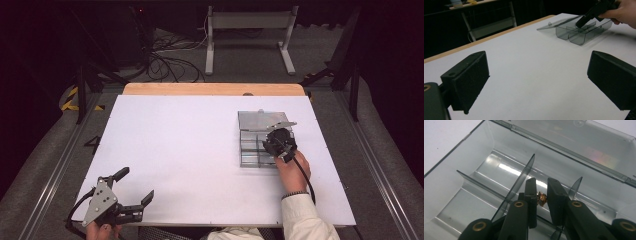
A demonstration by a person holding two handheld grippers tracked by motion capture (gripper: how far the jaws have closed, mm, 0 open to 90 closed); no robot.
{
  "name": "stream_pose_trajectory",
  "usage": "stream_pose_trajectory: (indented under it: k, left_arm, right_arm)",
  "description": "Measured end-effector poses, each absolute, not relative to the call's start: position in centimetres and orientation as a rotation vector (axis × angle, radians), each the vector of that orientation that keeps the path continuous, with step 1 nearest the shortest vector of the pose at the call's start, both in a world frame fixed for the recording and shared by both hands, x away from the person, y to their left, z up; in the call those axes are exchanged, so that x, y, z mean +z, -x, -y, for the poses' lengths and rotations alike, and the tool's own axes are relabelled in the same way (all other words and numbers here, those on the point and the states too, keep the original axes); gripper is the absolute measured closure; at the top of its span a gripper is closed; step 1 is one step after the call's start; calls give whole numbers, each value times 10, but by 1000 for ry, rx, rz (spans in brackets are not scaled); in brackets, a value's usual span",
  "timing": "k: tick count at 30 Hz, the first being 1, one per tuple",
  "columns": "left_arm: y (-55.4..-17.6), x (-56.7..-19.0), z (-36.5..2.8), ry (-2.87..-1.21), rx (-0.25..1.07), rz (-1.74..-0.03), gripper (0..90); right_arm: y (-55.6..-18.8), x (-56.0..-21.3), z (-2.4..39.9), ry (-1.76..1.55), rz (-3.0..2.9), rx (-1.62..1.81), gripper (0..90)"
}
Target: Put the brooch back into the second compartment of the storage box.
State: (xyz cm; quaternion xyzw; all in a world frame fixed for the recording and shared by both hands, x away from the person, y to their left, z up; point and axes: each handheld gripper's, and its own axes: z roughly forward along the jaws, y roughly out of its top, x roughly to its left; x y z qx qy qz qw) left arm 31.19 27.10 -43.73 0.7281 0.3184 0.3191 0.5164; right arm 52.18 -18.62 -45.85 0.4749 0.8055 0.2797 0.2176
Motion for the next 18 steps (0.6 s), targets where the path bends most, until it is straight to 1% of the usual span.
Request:
stream_pose_trajectory:
  k: [18]
  left_arm:
    - [-312,-437,-271,-1753,767,-764,45]
  right_arm:
    - [-525,-462,187,-1332,-2242,757,786]
